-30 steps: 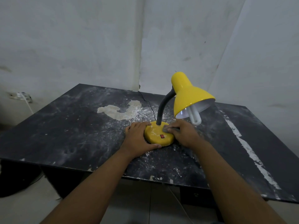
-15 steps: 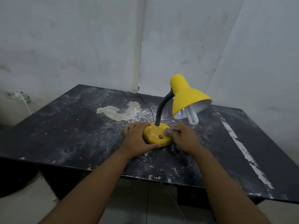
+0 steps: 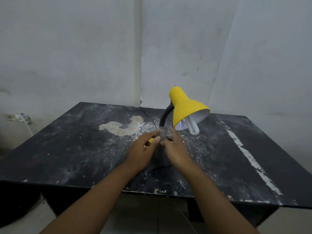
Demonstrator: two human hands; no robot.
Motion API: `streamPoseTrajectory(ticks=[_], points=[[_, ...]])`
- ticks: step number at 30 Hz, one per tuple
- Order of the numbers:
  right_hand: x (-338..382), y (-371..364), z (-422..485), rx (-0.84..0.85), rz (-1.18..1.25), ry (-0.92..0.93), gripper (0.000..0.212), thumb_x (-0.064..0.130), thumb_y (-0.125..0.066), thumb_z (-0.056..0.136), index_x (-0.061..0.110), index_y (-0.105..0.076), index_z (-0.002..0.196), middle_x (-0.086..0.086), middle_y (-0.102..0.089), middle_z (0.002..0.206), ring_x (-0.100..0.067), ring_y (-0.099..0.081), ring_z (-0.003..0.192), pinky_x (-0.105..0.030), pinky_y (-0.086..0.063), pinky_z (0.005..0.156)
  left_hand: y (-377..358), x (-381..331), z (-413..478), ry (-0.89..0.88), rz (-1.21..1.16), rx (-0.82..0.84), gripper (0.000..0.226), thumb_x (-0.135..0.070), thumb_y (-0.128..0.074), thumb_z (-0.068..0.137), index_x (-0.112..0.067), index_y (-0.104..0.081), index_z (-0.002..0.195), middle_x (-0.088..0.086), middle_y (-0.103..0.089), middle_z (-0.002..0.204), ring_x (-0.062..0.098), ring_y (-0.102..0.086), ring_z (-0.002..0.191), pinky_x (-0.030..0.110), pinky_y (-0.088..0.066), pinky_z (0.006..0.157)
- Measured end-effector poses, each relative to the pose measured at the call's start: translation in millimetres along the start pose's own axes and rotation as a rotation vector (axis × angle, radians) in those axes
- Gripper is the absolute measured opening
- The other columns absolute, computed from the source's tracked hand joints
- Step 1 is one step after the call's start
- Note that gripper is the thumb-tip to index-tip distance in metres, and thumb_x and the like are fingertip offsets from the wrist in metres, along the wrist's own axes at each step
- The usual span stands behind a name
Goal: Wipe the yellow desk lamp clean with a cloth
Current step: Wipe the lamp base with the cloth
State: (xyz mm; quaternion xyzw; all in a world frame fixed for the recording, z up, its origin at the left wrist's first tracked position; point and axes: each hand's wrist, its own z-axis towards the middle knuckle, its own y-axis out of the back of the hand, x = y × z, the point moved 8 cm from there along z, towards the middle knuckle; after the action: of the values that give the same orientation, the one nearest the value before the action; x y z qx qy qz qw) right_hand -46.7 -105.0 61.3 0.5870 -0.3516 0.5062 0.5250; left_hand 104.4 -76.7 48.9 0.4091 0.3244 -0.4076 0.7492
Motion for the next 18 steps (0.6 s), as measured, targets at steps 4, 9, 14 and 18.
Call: streamPoseTrajectory(ticks=[4, 9, 14, 18], points=[[4, -23, -3, 0.127, 0.214, -0.004, 0.079, -0.001, -0.053, 0.098, 0.042, -0.036, 0.161, 0.009, -0.069, 0.136, -0.022, -0.075, 0.102, -0.050, -0.065, 0.088, 16, -1, 6, 0.090, -0.003, -0.007, 0.035, -0.042, -0.070, 0.102, -0.036, -0.068, 0.137, -0.019, -0.076, 0.114, -0.011, -0.070, 0.100, 0.008, -0.054, 0.078], [-9, -7, 2, 0.086, -0.157, 0.158, 0.062, 0.011, -0.056, 0.101, 0.045, -0.046, 0.152, 0.012, -0.066, 0.135, -0.020, -0.064, 0.118, -0.044, -0.053, 0.089, 48, 5, 28, 0.105, 0.203, -0.137, 0.028, -0.033, -0.067, 0.099, -0.042, -0.078, 0.124, -0.009, -0.078, 0.116, 0.008, -0.074, 0.100, 0.034, -0.064, 0.086], [-54, 15, 16, 0.000, -0.690, 0.283, 0.046, 0.046, -0.051, 0.105, 0.032, -0.058, 0.149, 0.002, -0.061, 0.150, -0.023, -0.050, 0.141, -0.050, -0.039, 0.119, 60, 15, 48, 0.154, 0.439, -0.133, 0.027, -0.033, -0.073, 0.099, -0.031, -0.078, 0.125, -0.004, -0.080, 0.116, 0.019, -0.073, 0.101, 0.031, -0.055, 0.080], [-69, 16, 16, -0.044, -0.658, 0.379, 0.045, 0.053, -0.043, 0.109, 0.035, -0.064, 0.144, 0.011, -0.064, 0.147, -0.014, -0.049, 0.142, -0.052, -0.034, 0.123, 42, 23, 66, 0.139, 0.484, -0.030, 0.022, -0.031, -0.071, 0.101, -0.036, -0.080, 0.121, -0.018, -0.075, 0.104, 0.008, -0.069, 0.090, 0.026, -0.049, 0.070]])
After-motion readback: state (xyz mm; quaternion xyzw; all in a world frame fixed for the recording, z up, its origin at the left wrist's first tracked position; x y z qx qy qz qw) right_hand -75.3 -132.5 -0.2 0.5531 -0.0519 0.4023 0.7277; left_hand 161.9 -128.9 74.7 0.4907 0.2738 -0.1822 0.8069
